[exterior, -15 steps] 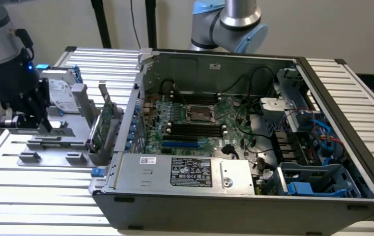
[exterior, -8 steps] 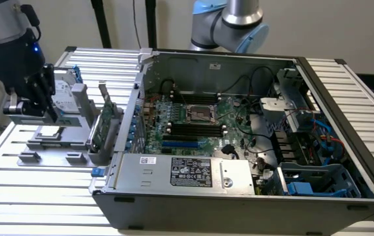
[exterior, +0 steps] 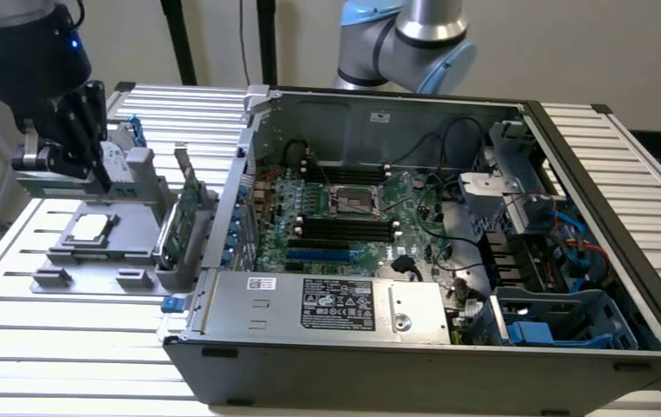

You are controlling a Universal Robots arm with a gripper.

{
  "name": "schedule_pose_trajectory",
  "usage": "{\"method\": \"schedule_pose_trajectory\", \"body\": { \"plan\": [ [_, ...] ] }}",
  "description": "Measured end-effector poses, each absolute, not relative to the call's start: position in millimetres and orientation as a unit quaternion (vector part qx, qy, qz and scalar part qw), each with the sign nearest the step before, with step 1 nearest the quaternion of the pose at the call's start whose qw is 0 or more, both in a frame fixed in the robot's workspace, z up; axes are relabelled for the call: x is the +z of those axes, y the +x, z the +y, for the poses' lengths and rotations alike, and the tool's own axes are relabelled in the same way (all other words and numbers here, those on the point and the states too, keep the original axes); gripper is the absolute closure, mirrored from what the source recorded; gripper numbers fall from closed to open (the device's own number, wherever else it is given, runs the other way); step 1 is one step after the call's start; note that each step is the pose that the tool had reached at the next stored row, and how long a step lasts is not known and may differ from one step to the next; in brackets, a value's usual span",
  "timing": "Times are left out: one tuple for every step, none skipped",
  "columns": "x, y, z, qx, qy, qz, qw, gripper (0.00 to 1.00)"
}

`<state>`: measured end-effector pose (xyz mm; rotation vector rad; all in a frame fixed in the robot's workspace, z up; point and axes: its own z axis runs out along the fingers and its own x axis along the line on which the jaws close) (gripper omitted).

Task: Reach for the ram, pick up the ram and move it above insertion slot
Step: 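Pick up the ram and move it above insertion slot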

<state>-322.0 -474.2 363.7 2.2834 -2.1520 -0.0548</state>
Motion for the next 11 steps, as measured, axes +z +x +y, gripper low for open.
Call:
{"method": "schedule_pose_trajectory", "body": {
  "plan": [
    [368, -319, -474, -0.018, 0.728, -0.685, 0.002, 0.87],
    [373, -317, -474, -0.018, 0.729, -0.685, 0.002, 0.87],
    [377, -314, -474, -0.018, 0.729, -0.684, 0.002, 0.87],
    [382, -312, -474, -0.019, 0.730, -0.683, 0.002, 0.87],
    [386, -309, -474, -0.019, 0.730, -0.683, 0.002, 0.87],
    [389, -307, -474, -0.020, 0.731, -0.682, 0.002, 0.87],
    [392, -303, -474, -0.020, 0.731, -0.682, 0.002, 0.87],
    [394, -300, -474, -0.021, 0.731, -0.682, 0.002, 0.87],
    [395, -296, -474, -0.021, 0.731, -0.682, 0.001, 0.87],
    [396, -292, -474, -0.022, 0.731, -0.682, 0.001, 0.87],
    [397, -289, -474, -0.022, 0.731, -0.682, 0.001, 0.87]
  ]
}}
